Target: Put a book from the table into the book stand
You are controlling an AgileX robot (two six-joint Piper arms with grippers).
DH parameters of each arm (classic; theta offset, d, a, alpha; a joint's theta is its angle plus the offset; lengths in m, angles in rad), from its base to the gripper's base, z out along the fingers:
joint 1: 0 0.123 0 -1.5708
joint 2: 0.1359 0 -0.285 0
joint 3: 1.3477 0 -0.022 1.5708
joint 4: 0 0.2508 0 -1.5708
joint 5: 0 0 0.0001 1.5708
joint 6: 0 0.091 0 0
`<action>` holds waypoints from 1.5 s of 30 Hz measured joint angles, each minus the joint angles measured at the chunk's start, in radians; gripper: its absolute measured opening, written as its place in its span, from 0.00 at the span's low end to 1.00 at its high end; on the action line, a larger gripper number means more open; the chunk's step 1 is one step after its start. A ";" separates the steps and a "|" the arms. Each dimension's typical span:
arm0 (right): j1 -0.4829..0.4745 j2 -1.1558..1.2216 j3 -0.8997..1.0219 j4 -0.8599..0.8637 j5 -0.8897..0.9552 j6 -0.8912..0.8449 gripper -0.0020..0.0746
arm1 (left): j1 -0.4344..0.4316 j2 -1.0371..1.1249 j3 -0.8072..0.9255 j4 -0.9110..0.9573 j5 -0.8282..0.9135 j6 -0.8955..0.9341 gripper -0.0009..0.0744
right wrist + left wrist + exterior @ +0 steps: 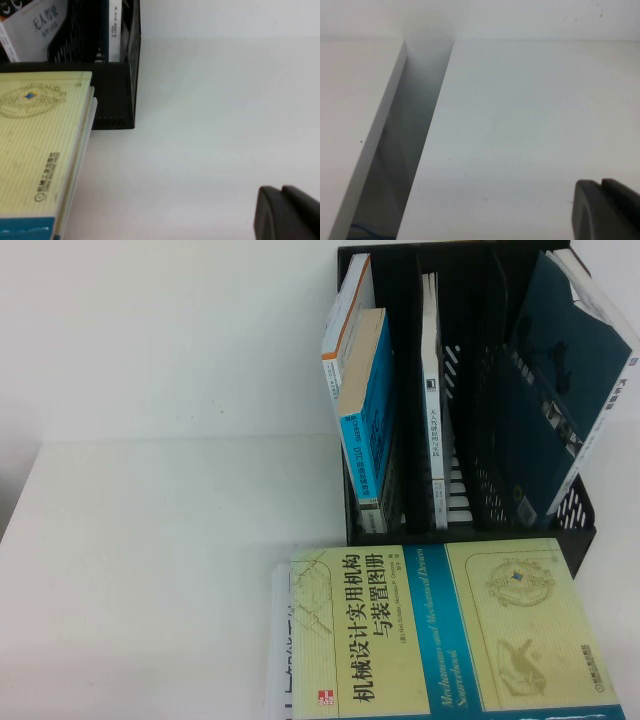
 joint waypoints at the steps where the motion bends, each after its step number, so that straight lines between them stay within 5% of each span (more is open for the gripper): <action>1: 0.000 0.000 0.000 0.000 0.000 0.000 0.04 | 0.000 0.000 0.000 0.000 0.000 0.000 0.01; 45: 0.000 0.000 0.000 0.000 0.000 0.000 0.04 | 0.000 0.000 0.000 -0.006 0.000 -0.069 0.01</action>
